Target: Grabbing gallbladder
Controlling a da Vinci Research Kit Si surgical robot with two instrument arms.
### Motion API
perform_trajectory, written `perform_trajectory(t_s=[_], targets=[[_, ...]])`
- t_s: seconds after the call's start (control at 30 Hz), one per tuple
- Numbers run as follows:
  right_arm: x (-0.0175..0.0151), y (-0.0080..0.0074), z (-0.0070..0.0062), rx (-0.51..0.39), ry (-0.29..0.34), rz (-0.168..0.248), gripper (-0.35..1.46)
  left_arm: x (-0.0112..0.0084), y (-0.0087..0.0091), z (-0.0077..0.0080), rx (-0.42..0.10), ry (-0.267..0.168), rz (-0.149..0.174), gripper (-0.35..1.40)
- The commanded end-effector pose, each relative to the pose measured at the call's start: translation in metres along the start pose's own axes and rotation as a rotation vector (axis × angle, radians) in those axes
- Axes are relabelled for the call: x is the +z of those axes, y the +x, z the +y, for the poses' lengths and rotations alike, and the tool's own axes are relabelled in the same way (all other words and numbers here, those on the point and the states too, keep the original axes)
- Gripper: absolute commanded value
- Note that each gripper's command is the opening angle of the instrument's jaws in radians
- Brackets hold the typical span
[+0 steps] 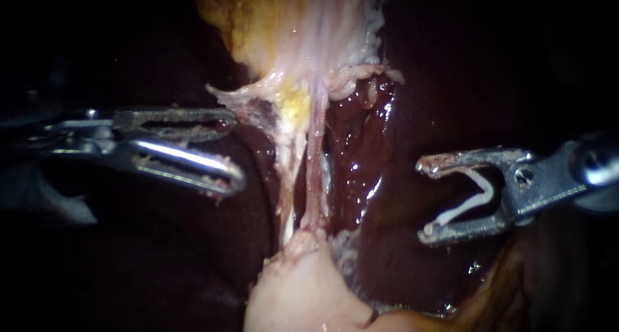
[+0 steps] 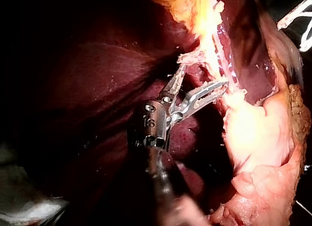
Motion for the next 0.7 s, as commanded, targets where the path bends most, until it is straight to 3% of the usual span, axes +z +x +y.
perform_trajectory(t_s=[0.03,0.17,0.27,0.53,0.7], targets=[[0.0000,0.0001,0.0000,0.000,0.000,0.000,0.46,-0.0005,0.0003,-0.0002,0.005,0.004,0.002,0.67],[0.0000,0.0001,0.0000,0.000,0.000,0.000,0.46,-0.0022,0.0017,-0.0009,0.044,0.028,0.017,0.67],[0.0000,0.0001,0.0000,0.000,-0.001,0.000,0.46,-0.0023,0.0027,-0.0010,0.072,0.038,0.027,0.67],[0.0000,0.0001,0.0000,0.000,-0.001,0.000,0.46,0.0001,0.0032,-0.0004,0.105,0.042,0.029,0.64],[0.0000,0.0001,0.0000,0.000,-0.001,0.000,0.46,0.0016,0.0035,-0.0001,0.149,0.040,0.024,0.51]])
